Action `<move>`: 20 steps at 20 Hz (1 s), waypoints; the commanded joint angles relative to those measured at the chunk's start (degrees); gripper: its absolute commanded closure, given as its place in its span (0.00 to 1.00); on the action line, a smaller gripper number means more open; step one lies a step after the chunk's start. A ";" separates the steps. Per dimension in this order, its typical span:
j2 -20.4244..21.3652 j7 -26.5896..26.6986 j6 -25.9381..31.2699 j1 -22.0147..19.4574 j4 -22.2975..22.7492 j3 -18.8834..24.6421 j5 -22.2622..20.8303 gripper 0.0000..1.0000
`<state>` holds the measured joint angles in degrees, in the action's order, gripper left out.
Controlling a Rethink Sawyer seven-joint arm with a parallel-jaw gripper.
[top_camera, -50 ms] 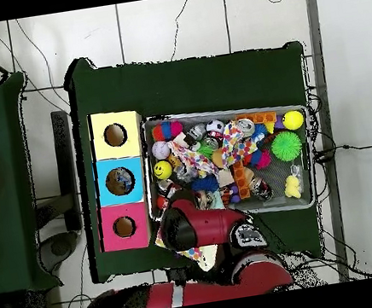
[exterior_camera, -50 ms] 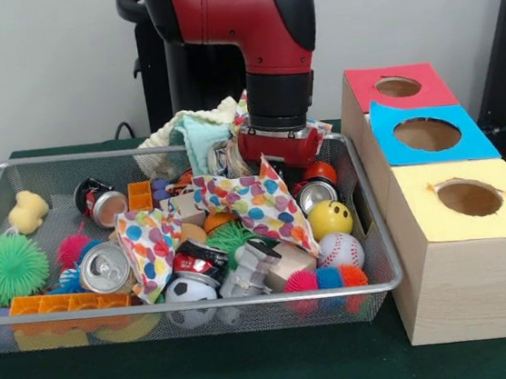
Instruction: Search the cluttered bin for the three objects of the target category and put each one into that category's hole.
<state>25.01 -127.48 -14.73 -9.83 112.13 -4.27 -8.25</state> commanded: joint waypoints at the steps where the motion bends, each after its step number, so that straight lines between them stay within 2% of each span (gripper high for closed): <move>1: 11.82 -3.34 9.12 -3.81 -1.61 3.56 -0.89 1.00; 4: 18.23 -2.04 15.40 -6.15 0.87 5.92 -0.99 1.00; 7: 21.33 -1.51 18.34 -7.69 2.20 7.34 -1.01 1.00; 13: 21.82 -1.82 17.93 -10.07 2.74 9.10 -2.36 1.00; 20: 21.34 -2.48 16.75 -10.51 3.35 9.36 -2.69 1.00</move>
<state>46.09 -127.48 -1.23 -19.15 113.71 -1.25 -8.33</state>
